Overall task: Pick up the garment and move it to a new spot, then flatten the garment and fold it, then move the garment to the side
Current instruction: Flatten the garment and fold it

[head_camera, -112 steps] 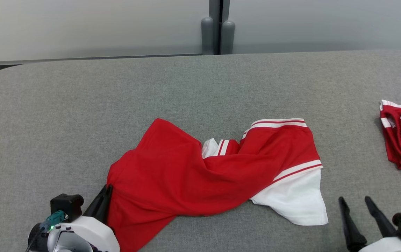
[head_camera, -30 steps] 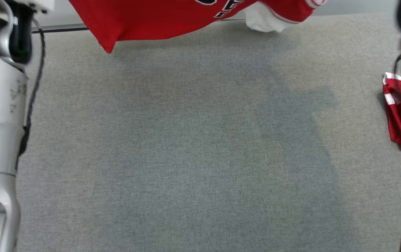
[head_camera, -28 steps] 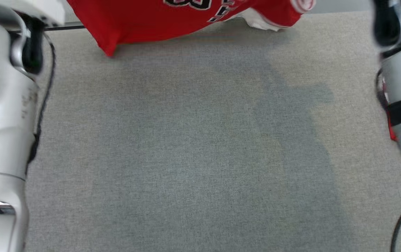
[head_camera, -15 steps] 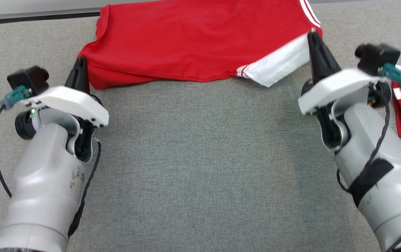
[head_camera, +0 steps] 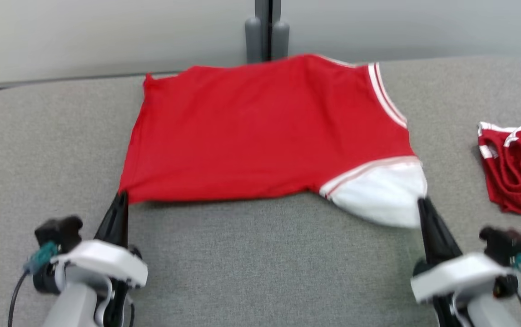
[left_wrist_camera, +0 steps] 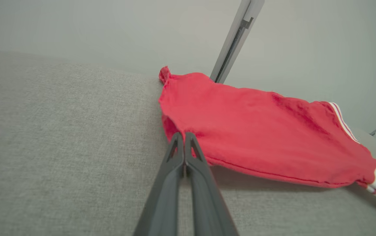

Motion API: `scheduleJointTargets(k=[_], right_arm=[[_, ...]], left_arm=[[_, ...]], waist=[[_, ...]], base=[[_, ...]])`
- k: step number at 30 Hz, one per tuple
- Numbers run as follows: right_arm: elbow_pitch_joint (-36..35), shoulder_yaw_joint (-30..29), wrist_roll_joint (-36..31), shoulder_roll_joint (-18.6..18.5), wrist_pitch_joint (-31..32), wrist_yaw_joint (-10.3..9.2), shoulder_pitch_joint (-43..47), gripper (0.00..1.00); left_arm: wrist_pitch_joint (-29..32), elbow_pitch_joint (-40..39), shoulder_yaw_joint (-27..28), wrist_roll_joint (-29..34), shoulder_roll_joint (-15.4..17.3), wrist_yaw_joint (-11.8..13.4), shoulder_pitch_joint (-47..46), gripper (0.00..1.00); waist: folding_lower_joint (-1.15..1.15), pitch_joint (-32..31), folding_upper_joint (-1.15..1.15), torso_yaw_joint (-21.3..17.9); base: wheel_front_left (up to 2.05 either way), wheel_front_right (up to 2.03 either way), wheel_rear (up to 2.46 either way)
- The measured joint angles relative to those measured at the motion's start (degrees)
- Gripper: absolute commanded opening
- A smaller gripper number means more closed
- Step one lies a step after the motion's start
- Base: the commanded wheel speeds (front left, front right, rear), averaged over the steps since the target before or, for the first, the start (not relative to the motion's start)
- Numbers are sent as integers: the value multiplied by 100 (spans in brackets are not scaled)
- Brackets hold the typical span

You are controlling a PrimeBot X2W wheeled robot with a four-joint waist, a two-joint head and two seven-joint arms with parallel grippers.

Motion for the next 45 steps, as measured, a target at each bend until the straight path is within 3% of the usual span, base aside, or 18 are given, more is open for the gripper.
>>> scheduleJointTargets(k=[4,9,18,22,29,35,45], right_arm=[[-872,-137,-174,-44,162,0,1070,0],[-1920,-488,-415,-58,724,1,1979,0],[-4273,-1209,-877,345,2277,0,3634,0],[-4553,-1312,-928,452,2528,0,3795,0],[-4431,-1432,-993,525,2755,0,3671,0],[-3908,-1422,-1114,446,2464,0,2682,0],[-2379,-1368,-1018,250,1896,0,658,0]], left_arm=[[0,-682,138,87,76,18,942,0],[94,-1471,220,105,136,292,1843,0],[1246,-4054,355,98,417,1133,3436,0],[1527,-4533,344,104,457,1284,3629,0],[1970,-4682,253,18,539,1324,3531,0],[2060,-4185,216,-209,525,1081,2698,0],[1849,-3160,64,-367,426,610,1447,0]], waist=[[0,-361,0,-11],[0,-699,0,-63],[0,-1090,0,-196],[0,-1076,0,-195],[0,-907,0,-160],[0,-390,0,-94],[0,709,0,136]], base=[[0,0,0],[0,0,0],[0,0,0],[0,0,0],[0,0,0],[0,0,0],[0,0,0]])
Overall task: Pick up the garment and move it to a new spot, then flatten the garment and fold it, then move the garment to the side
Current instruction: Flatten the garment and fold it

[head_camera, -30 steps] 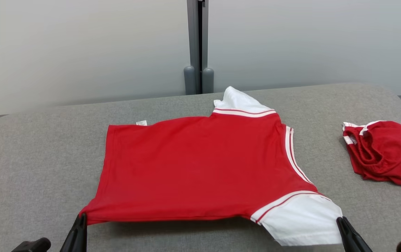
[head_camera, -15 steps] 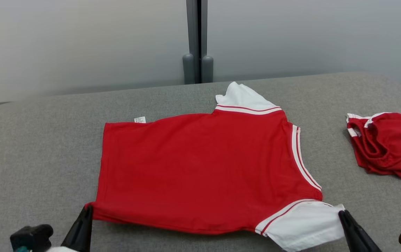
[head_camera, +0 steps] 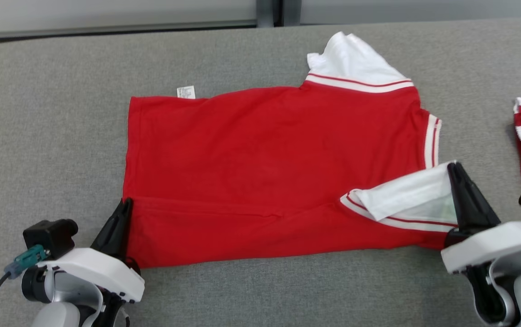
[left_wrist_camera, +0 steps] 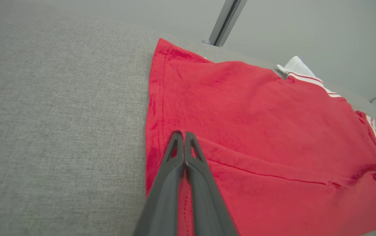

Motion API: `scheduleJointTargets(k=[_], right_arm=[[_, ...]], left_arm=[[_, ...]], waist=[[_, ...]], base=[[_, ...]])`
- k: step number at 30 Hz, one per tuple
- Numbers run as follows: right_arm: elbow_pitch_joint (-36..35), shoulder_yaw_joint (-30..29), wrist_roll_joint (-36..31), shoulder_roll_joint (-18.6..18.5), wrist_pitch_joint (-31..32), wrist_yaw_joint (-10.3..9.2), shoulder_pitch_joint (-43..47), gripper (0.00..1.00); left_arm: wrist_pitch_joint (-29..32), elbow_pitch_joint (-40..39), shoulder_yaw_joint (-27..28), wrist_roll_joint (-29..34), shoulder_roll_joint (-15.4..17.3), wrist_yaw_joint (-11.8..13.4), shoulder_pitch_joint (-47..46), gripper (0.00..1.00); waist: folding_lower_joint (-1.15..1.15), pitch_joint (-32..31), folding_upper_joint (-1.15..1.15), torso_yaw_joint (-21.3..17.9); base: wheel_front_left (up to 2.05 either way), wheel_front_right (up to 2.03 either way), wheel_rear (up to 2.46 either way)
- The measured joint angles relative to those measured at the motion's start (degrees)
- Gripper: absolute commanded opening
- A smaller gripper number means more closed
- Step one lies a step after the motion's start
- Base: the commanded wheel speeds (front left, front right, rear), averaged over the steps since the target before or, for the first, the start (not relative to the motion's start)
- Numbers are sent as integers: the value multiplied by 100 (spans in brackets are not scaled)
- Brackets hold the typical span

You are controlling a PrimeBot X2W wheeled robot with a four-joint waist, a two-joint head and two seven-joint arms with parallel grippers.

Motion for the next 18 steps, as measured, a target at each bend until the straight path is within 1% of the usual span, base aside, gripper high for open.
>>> scheduleJointTargets(k=[3,4,5,6,7,10,15,18], right_arm=[[441,3,136,-40,-131,0,-458,0],[611,33,215,-42,-133,0,-587,23],[745,69,194,-59,-189,0,-686,56],[848,89,215,-62,-234,0,-764,100],[947,120,261,-62,-299,0,-828,100],[1024,213,182,-120,-693,0,-915,100],[866,289,-557,-288,-1391,0,-862,100],[604,182,-981,-310,-1540,0,-645,100]], left_arm=[[-58,199,-40,4,-7,-79,-183,0],[-78,257,-51,7,-8,-96,-240,0],[-120,299,-64,13,-7,-123,-284,13],[-157,347,-81,18,-14,-129,-328,81],[-215,387,-81,29,-26,-129,-360,100],[-615,422,-29,115,-78,-114,-372,100],[-1423,236,60,490,-125,120,-319,100],[-1677,11,115,712,-159,261,-233,100]], waist=[[0,173,0,83],[0,208,0,111],[0,233,0,136],[0,248,0,161],[0,255,0,184],[0,224,0,207],[0,94,0,161],[0,-16,0,112]], base=[[0,0,0],[0,0,0],[0,0,0],[0,0,0],[0,0,0],[0,0,0],[0,0,0],[0,0,0]])
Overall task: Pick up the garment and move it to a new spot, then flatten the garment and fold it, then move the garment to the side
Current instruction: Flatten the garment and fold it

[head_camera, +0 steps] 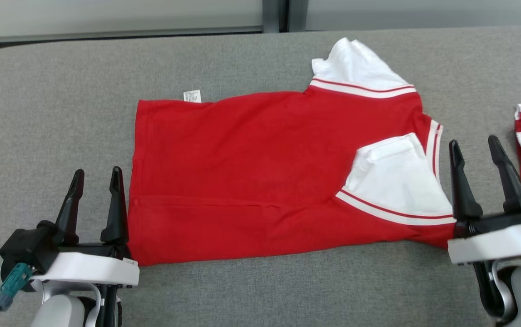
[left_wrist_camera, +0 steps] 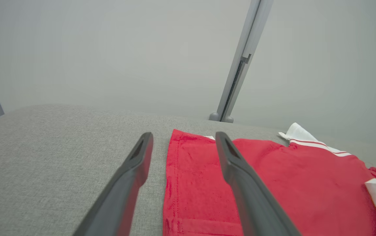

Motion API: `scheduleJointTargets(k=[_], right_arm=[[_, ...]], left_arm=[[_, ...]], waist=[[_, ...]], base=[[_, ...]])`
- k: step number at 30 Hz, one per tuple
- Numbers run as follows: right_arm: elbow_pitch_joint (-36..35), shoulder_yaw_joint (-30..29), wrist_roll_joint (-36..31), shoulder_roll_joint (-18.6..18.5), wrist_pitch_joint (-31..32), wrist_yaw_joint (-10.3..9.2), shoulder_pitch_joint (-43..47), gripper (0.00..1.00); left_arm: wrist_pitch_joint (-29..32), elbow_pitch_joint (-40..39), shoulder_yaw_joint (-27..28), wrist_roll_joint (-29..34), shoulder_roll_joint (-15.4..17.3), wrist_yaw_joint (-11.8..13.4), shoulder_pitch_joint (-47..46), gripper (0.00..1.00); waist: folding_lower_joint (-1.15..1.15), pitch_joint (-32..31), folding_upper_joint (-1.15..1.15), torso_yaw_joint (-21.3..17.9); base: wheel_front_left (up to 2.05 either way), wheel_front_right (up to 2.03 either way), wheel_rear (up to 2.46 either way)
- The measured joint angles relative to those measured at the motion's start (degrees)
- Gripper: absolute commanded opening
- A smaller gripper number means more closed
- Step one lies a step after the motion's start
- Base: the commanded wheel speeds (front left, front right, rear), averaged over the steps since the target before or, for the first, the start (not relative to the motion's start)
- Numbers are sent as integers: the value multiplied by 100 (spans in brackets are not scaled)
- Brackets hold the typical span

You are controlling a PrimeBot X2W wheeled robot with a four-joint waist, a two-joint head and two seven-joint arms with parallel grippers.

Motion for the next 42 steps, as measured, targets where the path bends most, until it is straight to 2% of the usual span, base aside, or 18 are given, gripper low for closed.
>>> scheduleJointTargets(k=[7,10,14,22,36,42], right_arm=[[-493,-149,-343,73,108,1,942,100],[-737,-216,-321,155,256,1,1553,100],[-900,-220,-266,202,349,0,1915,100],[-1055,-201,-216,219,475,0,2060,100],[-1068,-179,-157,203,482,1,2034,100],[-657,-90,-110,201,497,1,1781,100]], left_arm=[[-164,-419,66,454,-94,127,458,100],[-171,-406,78,578,-215,154,875,100],[-172,-304,80,645,-253,147,1213,100],[-172,-135,83,708,-279,135,1351,100],[-137,147,41,614,-254,19,1236,100],[71,611,-80,431,-341,-141,994,100]], waist=[[0,-397,0,-121],[0,-683,0,-182],[0,-928,0,-254],[0,-1110,0,-330],[0,-982,0,-287],[0,-709,0,-231]], base=[[0,0,0],[0,0,0],[0,0,0],[0,0,0],[0,0,0],[0,0,0]])
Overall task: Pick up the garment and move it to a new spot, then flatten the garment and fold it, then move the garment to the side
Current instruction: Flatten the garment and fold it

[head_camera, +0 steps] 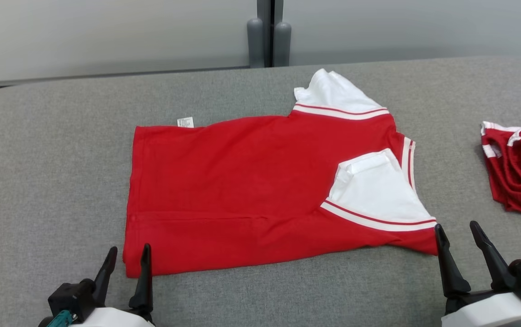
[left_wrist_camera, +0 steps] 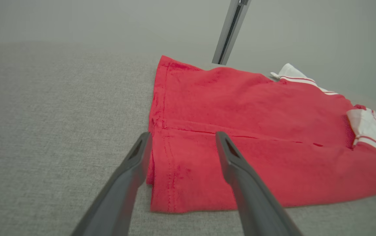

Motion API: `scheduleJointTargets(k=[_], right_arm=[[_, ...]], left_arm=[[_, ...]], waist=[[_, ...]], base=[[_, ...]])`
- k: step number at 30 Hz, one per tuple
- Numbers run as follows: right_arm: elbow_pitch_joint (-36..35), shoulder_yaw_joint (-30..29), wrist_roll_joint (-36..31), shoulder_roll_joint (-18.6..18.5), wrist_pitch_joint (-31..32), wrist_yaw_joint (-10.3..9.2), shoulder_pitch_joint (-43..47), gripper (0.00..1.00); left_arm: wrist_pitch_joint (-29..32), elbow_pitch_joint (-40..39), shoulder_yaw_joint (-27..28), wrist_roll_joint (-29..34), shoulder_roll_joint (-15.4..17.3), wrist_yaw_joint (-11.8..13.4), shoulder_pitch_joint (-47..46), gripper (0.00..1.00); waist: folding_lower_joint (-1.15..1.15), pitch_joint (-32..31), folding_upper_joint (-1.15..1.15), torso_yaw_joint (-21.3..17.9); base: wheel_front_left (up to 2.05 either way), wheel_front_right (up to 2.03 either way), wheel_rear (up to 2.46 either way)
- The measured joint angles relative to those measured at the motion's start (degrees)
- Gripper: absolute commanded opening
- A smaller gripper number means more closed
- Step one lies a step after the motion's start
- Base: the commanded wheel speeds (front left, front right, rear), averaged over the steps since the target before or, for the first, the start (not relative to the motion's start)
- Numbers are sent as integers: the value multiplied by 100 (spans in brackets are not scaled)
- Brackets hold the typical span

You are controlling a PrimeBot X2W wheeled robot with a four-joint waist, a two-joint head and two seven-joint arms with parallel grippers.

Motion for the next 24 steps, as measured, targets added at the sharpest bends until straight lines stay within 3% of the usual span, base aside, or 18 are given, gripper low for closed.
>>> scheduleJointTargets(k=[6,12,13,14,15,16,24], right_arm=[[1148,59,186,-5,-82,-1,-461,100],[1856,259,409,80,-130,-1,-884,100],[1959,303,443,81,-140,-1,-937,100],[2039,345,485,77,-155,-1,-984,85],[2128,372,576,78,-156,-1,-1046,42],[2168,423,628,73,-182,-2,-1093,0],[2205,598,840,-21,-376,0,-1093,0]], left_arm=[[131,845,24,-244,-38,-131,-347,100],[270,1112,12,-399,-47,-219,-596,100],[299,1125,8,-424,-48,-245,-632,79],[336,1136,-20,-428,-46,-249,-654,10],[371,1143,-40,-427,-43,-267,-662,0],[404,1144,-41,-448,-45,-268,-672,0],[498,872,-78,-532,-23,-271,-597,0]], waist=[[0,425,0,74],[0,600,0,133],[0,612,0,149],[0,619,0,164],[0,623,0,177],[0,623,0,187],[0,488,0,252]], base=[[0,0,0],[0,0,0],[0,0,0],[0,0,0],[0,0,0],[0,0,0],[0,0,0]])
